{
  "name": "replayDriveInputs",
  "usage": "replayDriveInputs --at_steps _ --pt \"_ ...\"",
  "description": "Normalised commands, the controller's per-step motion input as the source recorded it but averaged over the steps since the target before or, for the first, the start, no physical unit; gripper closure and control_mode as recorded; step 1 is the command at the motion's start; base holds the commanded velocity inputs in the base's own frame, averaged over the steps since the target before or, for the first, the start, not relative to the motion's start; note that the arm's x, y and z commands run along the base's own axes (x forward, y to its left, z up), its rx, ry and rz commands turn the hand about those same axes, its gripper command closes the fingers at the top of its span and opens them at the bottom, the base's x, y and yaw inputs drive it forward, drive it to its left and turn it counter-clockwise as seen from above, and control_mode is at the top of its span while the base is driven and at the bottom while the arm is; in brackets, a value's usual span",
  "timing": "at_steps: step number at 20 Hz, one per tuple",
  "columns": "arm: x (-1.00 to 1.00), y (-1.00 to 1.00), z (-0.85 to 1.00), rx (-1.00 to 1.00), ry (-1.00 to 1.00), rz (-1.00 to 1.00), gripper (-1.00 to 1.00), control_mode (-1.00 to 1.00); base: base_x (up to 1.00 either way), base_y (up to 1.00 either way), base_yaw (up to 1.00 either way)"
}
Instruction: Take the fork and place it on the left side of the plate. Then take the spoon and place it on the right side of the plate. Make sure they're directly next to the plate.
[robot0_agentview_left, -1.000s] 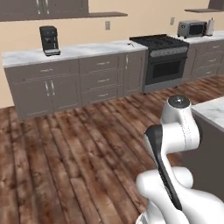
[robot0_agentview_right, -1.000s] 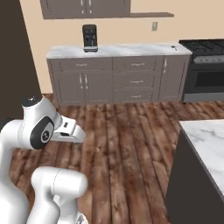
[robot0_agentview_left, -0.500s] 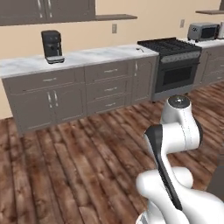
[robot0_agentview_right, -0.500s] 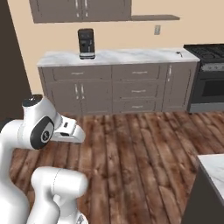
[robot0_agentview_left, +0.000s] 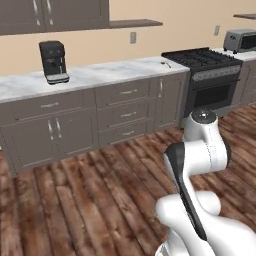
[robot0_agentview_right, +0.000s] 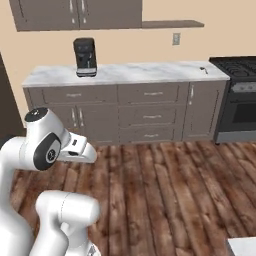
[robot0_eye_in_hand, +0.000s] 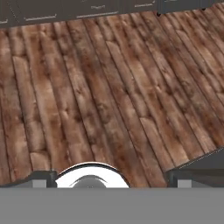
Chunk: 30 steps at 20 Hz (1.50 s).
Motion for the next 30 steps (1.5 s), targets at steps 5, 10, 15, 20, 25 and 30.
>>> replayDriveInputs --at_steps 5,10,15,20,25,30 --pt "0.0 0.0 0.0 0.0 0.0 0.0 -1.0 1.0 1.0 -0.68 -0.06" --pt "0.0 0.0 0.0 0.0 0.0 0.0 -1.0 1.0 1.0 -0.53 -0.11" --pt "0.0 0.0 0.0 0.0 0.0 0.0 -1.0 1.0 1.0 -0.18 -0.16" --pt "0.0 0.0 0.0 0.0 0.0 0.0 -1.0 1.0 1.0 -0.14 -0.19" --pt "0.0 0.0 0.0 0.0 0.0 0.0 -1.0 1.0 1.0 -0.18 -0.15" --pt "0.0 0.0 0.0 0.0 0.0 0.0 -1.0 1.0 1.0 -0.37 -0.03"
